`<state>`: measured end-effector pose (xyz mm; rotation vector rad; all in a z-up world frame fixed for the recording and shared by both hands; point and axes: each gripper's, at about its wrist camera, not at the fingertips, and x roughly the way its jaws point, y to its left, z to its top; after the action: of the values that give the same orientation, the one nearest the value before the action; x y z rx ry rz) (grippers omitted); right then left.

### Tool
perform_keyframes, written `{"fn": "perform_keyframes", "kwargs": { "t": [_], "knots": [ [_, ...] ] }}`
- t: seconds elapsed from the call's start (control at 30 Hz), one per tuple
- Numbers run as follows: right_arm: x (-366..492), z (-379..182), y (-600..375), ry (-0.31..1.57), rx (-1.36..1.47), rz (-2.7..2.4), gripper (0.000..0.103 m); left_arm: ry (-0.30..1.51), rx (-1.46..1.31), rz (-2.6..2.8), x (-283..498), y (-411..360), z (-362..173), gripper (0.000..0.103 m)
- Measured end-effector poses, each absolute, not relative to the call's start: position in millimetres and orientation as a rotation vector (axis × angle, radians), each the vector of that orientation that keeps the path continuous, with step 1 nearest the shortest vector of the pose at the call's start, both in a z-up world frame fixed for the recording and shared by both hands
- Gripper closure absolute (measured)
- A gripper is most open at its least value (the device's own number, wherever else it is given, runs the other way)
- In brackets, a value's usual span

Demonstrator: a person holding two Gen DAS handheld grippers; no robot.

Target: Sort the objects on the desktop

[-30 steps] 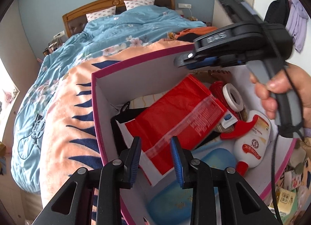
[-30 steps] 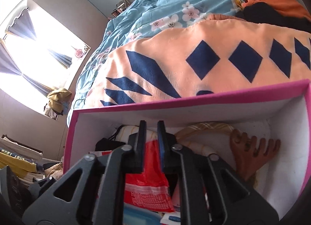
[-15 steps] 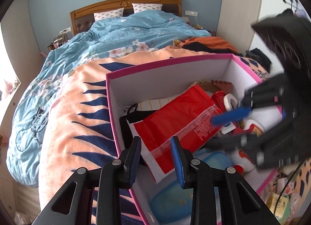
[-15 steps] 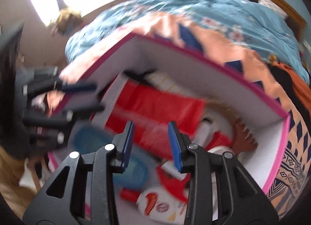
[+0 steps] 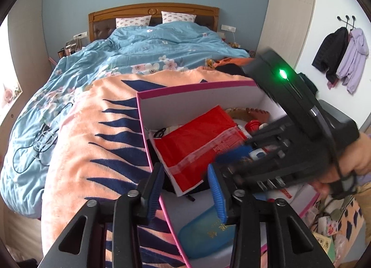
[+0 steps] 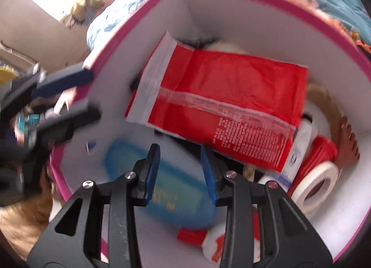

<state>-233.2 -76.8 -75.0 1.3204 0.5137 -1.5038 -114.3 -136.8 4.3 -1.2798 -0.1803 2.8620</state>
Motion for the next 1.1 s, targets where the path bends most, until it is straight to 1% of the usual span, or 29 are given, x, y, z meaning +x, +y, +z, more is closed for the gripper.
{"fn": "perform_keyframes", "kwargs": {
  "t": [0.07, 0.13, 0.23, 0.27, 0.33, 0.47, 0.53, 0.6, 0.63, 0.67, 0.7, 0.73, 0.77, 0.83, 0.87, 0.9, 0.97, 1.03, 1.1],
  "knots": [
    [-244, -68, -80, 0.449, 1.289, -1.567, 0.064, -0.171, -1.278, 2.863, -115, -136, 4, 0.062],
    [-248, -70, -80, 0.372, 1.329, -1.523, 0.063, -0.171, -1.283, 2.852, -116, -135, 3, 0.062],
    [-241, -72, -77, 0.414, 1.300, -1.552, 0.063, -0.116, -1.287, 2.848, -115, -128, 1, 0.062],
    [-241, -69, -72, 0.402, 1.287, -1.565, 0.063, -0.100, -1.288, 2.848, -115, -126, 1, 0.062],
    [-245, -58, -56, 0.332, 1.263, -1.596, 0.063, -0.080, -1.288, 2.839, -116, -120, 0, 0.062],
    [-243, -37, -35, 0.249, 1.205, -1.626, 0.063, -0.088, -1.268, 2.819, -115, -107, 0, 0.062],
    [-232, -27, -21, 0.230, 1.152, -1.644, 0.063, -0.100, -1.248, 2.820, -110, -99, 3, 0.056],
    [-223, -21, -12, 0.223, 1.110, -1.667, 0.062, -0.115, -1.228, 2.829, -105, -92, 5, 0.039],
    [-216, -17, -2, 0.214, 1.082, -1.684, 0.062, -0.120, -1.206, 2.851, -99, -87, 8, 0.036],
    [-210, -14, 4, 0.205, 1.056, -1.699, 0.061, -0.121, -1.185, 2.863, -94, -84, 10, 0.030],
    [-201, -9, 16, 0.196, 1.029, -1.715, 0.059, -0.126, -1.159, 2.873, -88, -79, 13, 0.022],
    [-193, -4, 26, 0.189, 0.996, -1.741, 0.056, -0.133, -1.142, 2.887, -81, -76, 15, 0.018],
    [-185, -1, 36, 0.183, 0.970, -1.762, 0.048, -0.137, -1.125, 2.903, -76, -74, 17, 0.014],
    [-168, 5, 61, 0.168, 0.909, -1.800, 0.046, -0.131, -1.092, 2.936, -62, -65, 20, 0.008],
    [-159, 7, 69, 0.168, 0.886, -1.813, 0.041, -0.132, -1.084, 2.947, -56, -62, 20, 0.000],
    [-152, 7, 77, 0.166, 0.864, -1.835, 0.032, -0.132, -1.070, 2.967, -47, -58, 20, 0.000],
    [-133, 5, 96, 0.178, 0.806, -1.897, 0.023, -0.124, -1.072, 2.994, -37, -52, 18, 0.000],
    [-120, 1, 109, 0.183, 0.784, -1.917, 0.023, -0.115, -1.092, 3.004, -28, -46, 13, 0.000],
    [-110, -5, 121, 0.170, 0.776, -1.936, 0.016, -0.142, -1.110, 3.011, -20, -41, 7, 0.000]
  ]
}}
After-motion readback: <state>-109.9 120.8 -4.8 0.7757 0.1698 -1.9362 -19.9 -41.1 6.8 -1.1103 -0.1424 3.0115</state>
